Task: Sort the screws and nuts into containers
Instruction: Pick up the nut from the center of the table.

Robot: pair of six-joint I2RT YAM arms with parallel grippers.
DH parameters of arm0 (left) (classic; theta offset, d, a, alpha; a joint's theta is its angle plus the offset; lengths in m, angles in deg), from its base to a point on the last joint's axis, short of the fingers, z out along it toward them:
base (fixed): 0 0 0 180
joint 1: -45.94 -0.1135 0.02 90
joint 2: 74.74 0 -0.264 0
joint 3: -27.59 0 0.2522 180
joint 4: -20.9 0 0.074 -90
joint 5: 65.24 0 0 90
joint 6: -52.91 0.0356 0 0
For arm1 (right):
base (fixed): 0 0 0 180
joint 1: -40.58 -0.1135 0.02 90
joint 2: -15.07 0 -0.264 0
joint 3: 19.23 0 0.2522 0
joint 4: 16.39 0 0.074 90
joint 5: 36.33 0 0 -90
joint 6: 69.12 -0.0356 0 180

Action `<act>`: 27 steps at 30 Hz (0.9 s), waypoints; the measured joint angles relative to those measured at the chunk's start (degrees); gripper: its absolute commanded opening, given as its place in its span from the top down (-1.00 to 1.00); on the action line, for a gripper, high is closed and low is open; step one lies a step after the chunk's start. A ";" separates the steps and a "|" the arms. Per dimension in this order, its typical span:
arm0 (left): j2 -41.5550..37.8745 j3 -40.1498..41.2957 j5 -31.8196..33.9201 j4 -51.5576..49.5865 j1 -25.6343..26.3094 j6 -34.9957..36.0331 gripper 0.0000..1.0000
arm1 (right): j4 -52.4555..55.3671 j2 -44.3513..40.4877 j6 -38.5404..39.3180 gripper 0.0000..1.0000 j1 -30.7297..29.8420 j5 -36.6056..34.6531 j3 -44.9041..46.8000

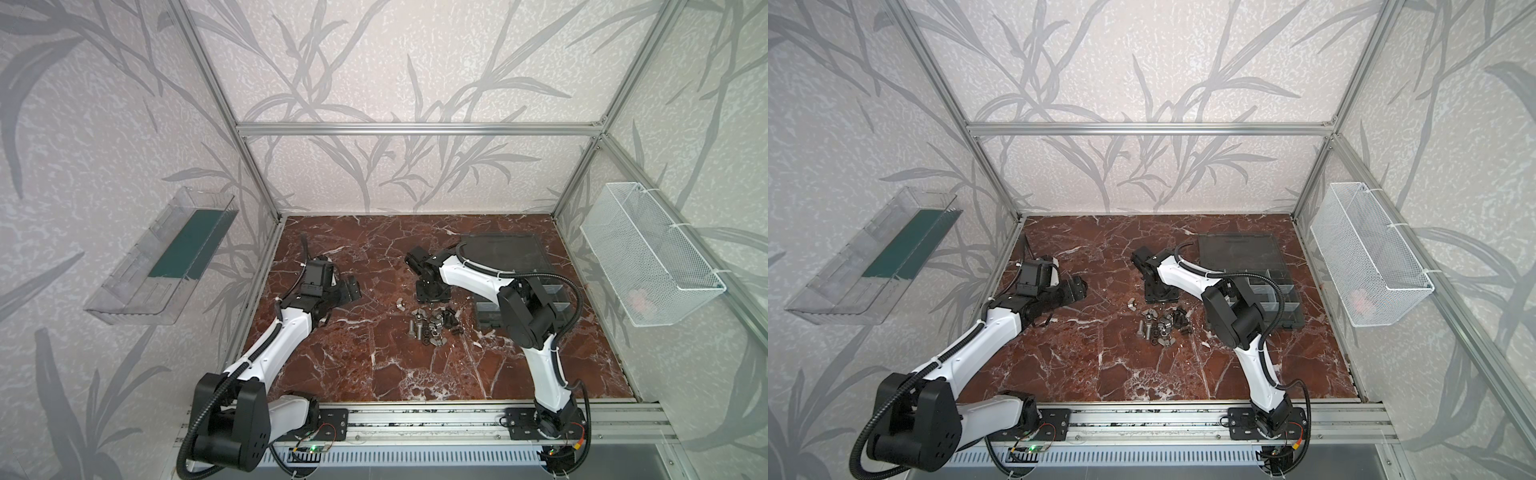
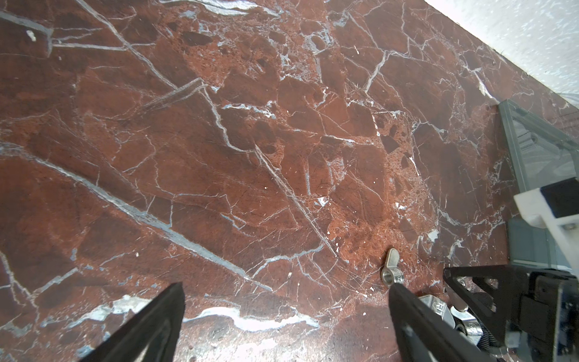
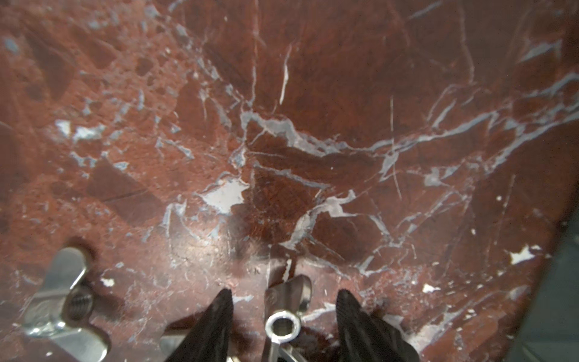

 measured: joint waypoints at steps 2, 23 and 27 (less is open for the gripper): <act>0.00 0.00 0.00 0.00 0.02 0.00 -0.99 | -0.20 0.04 0.24 0.08 0.13 0.13 0.00; 0.04 0.00 0.00 0.00 0.04 -0.09 -0.98 | -5.01 -0.90 0.76 0.35 0.85 2.78 4.26; 0.04 0.00 0.00 0.00 0.07 -0.11 -0.99 | -5.20 -1.01 0.83 0.35 0.85 3.04 4.46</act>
